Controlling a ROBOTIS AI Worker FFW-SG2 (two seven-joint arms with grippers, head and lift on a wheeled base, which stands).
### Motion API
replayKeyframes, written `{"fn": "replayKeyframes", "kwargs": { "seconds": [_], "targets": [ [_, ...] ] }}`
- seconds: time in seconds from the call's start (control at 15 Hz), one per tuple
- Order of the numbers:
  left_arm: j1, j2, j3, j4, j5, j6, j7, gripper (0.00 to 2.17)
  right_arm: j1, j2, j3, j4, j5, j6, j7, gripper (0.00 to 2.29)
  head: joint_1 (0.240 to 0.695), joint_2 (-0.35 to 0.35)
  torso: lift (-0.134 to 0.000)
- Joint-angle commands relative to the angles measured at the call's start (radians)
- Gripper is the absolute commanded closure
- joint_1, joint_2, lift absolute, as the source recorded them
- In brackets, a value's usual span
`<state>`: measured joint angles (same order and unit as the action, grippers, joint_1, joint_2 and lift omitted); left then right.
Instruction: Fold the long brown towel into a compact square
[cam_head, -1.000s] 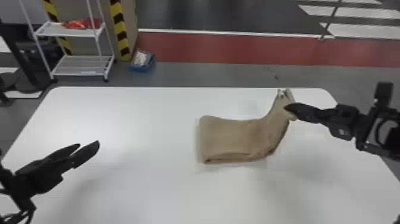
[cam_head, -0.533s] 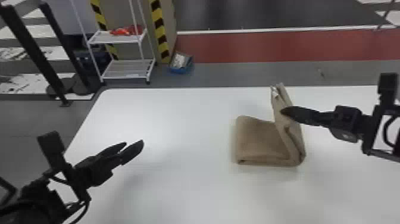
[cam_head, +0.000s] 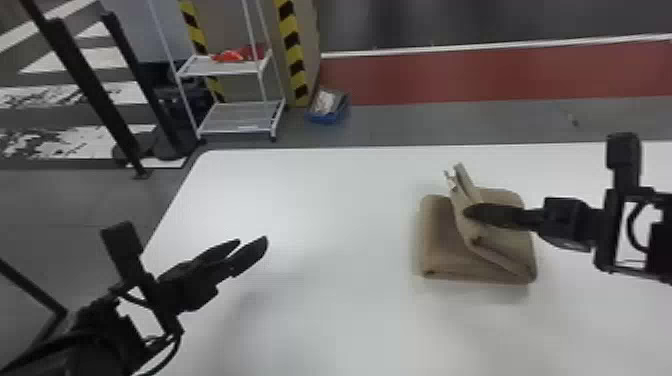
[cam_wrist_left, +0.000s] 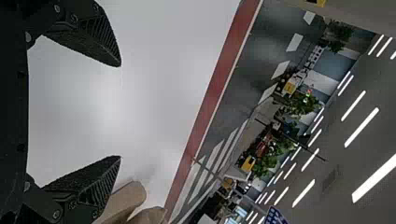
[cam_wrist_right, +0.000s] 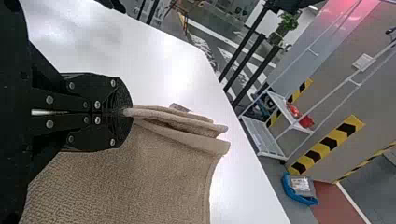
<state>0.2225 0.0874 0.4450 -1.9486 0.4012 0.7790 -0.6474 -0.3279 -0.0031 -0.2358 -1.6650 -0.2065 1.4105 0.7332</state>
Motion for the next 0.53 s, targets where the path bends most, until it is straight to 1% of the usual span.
{"fn": "replayKeyframes", "kwargs": {
  "seconds": [0.0,0.2,0.27,0.33,0.4,0.47],
  "targets": [
    [0.0,0.0,0.003,-0.006,0.002,0.0,0.0,0.21,0.007,0.004,0.036,0.008,0.003,0.0,0.002,1.48,0.695,0.183,-0.124],
    [-0.011,0.0,0.001,-0.004,0.002,0.0,0.002,0.21,0.029,0.004,0.079,0.008,0.003,0.0,0.003,1.45,0.695,0.203,-0.124],
    [-0.017,0.0,0.0,0.002,0.002,0.0,0.002,0.21,0.035,0.004,0.084,0.014,-0.001,0.0,0.003,1.01,0.695,0.215,-0.124],
    [-0.02,0.0,-0.003,0.007,0.002,0.0,0.003,0.21,0.039,0.004,0.084,0.019,-0.01,0.003,0.002,0.4,0.695,0.22,-0.124],
    [-0.025,-0.002,-0.008,0.01,0.002,0.0,0.003,0.21,0.046,0.004,0.089,0.019,-0.011,0.009,0.008,0.03,0.695,0.224,-0.124],
    [-0.032,-0.002,-0.011,0.014,0.002,0.0,0.003,0.21,0.053,0.004,0.09,0.017,-0.014,0.012,0.017,0.0,0.695,0.227,-0.124]
  ]
}}
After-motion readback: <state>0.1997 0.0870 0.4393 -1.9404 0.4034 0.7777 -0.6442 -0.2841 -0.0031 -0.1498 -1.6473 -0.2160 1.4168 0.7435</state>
